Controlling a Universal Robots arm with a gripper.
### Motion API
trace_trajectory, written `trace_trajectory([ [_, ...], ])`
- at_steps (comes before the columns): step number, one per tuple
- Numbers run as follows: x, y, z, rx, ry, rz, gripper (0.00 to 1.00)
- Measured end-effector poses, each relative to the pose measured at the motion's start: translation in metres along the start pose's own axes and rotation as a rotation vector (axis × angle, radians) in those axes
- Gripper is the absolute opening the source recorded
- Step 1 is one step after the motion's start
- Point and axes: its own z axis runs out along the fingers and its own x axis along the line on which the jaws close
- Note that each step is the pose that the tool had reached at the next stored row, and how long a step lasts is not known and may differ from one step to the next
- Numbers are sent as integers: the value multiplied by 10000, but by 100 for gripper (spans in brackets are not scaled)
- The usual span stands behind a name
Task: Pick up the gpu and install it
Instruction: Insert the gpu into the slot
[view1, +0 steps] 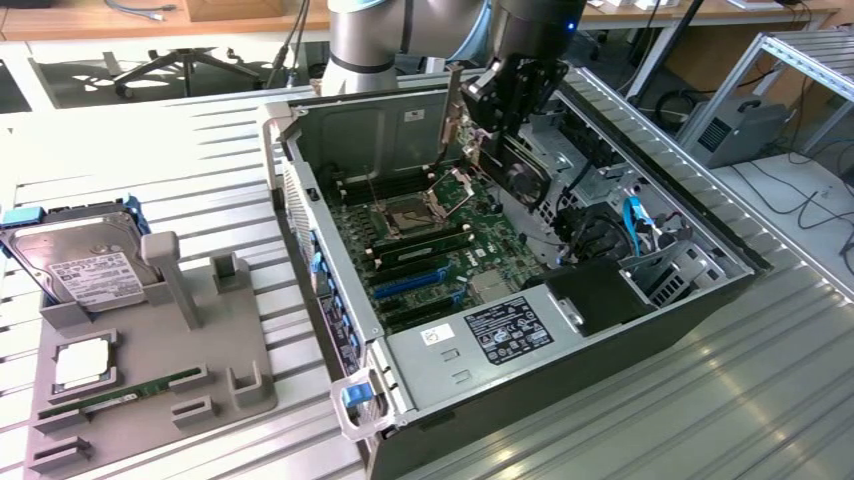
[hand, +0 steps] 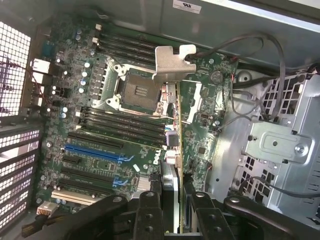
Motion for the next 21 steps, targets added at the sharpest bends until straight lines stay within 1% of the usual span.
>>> trace_trajectory([
  [21, 0, 0, 1, -16, -16, -515, 27],
])
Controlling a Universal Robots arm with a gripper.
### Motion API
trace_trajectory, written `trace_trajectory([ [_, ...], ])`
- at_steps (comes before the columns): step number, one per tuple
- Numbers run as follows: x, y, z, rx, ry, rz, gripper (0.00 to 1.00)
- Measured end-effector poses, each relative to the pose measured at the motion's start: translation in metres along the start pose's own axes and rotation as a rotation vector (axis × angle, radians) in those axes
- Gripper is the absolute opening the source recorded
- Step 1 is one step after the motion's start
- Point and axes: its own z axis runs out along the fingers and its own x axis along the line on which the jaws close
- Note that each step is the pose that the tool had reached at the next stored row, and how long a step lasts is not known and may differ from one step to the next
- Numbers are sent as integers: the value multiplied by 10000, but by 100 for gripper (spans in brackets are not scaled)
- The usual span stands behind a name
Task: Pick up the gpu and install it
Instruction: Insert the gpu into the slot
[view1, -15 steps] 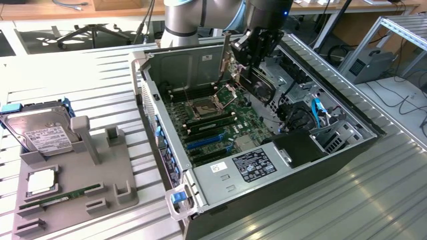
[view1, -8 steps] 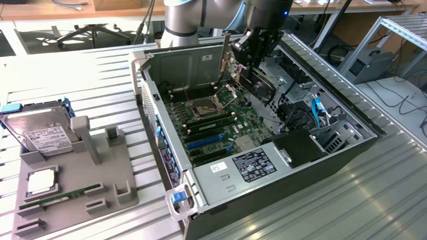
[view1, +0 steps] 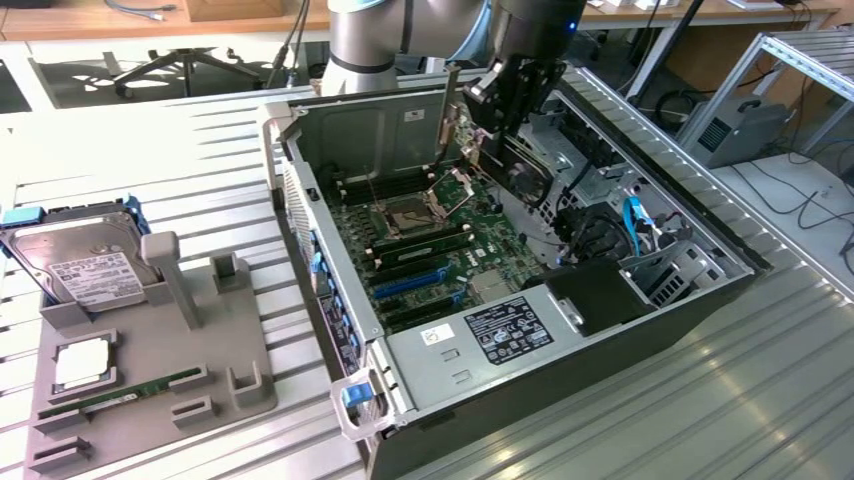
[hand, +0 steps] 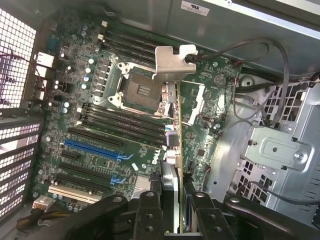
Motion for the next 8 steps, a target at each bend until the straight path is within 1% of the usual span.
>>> trace_trajectory([
  [8, 0, 0, 0, -6, -6, -213, 27],
])
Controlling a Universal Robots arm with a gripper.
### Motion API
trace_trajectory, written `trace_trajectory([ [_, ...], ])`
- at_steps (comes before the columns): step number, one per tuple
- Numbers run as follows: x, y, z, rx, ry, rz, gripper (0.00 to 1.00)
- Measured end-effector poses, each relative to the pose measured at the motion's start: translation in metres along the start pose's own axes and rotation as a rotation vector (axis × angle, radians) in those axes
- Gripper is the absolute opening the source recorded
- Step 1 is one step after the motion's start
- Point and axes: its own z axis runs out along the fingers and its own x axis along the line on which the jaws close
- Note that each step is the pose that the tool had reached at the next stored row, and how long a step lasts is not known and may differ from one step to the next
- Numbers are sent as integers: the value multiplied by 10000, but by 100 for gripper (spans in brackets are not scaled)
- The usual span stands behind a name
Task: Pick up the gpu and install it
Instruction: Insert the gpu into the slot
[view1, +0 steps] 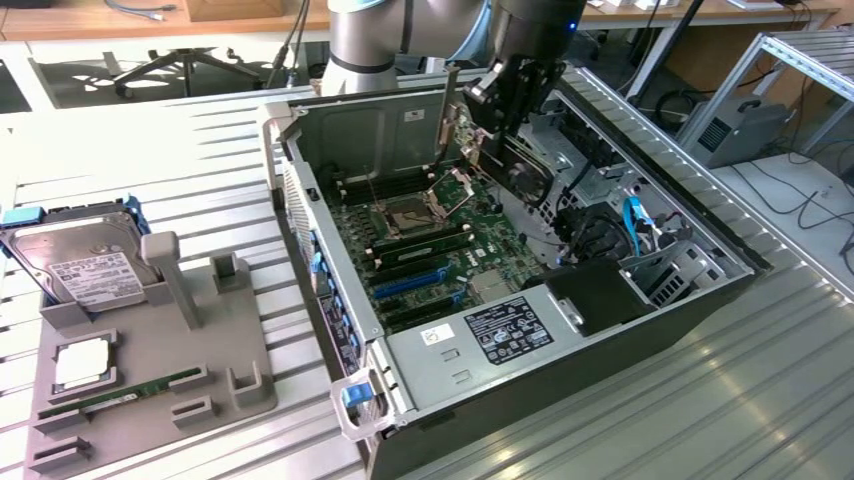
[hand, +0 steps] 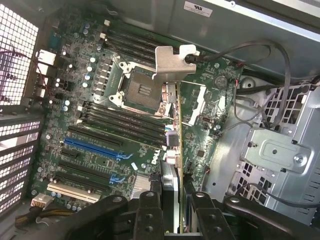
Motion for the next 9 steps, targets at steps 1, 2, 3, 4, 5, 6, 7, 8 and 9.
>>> trace_trajectory([
  [1, 0, 0, 0, -2, -1, -49, 27],
  [2, 0, 0, 0, -3, -3, -96, 27],
  [3, 0, 0, 0, -4, -4, -117, 27],
  [4, 0, 0, 0, -4, -4, -140, 27],
  [5, 0, 0, 0, -5, -5, -163, 27],
  [6, 0, 0, 0, -6, -5, -186, 27],
  [7, 0, 0, 0, -6, -6, -208, 27],
  [8, 0, 0, 0, -7, -7, -233, 27],
  [9, 0, 0, 1, -8, -8, -256, 27],
])
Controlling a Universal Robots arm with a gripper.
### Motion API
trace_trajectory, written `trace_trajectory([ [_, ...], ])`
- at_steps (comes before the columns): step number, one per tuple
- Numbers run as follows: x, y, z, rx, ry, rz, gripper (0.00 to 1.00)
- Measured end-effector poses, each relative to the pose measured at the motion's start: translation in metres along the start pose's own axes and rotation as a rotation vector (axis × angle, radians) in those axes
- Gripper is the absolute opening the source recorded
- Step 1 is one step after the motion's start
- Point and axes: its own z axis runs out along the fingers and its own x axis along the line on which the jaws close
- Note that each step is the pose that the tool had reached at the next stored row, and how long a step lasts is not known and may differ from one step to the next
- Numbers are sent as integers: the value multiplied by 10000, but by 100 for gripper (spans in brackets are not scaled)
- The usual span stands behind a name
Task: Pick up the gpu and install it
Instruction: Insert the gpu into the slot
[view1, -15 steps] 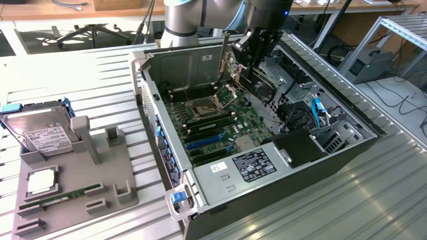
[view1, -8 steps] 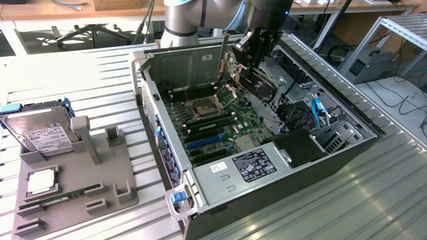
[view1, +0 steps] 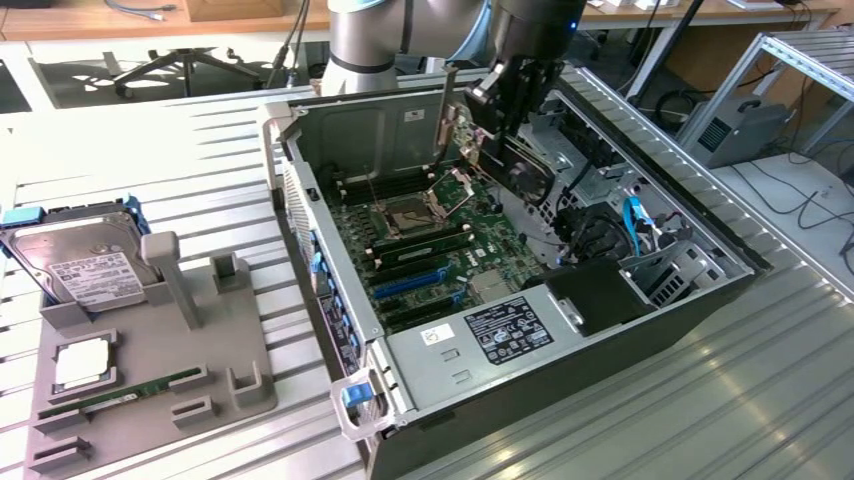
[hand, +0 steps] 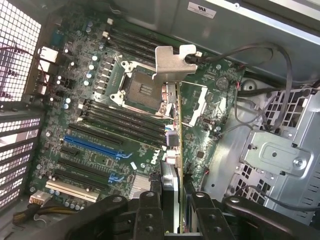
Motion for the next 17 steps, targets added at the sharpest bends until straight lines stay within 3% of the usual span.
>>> trace_trajectory([
  [17, 0, 0, 1, -13, -12, -418, 27],
])
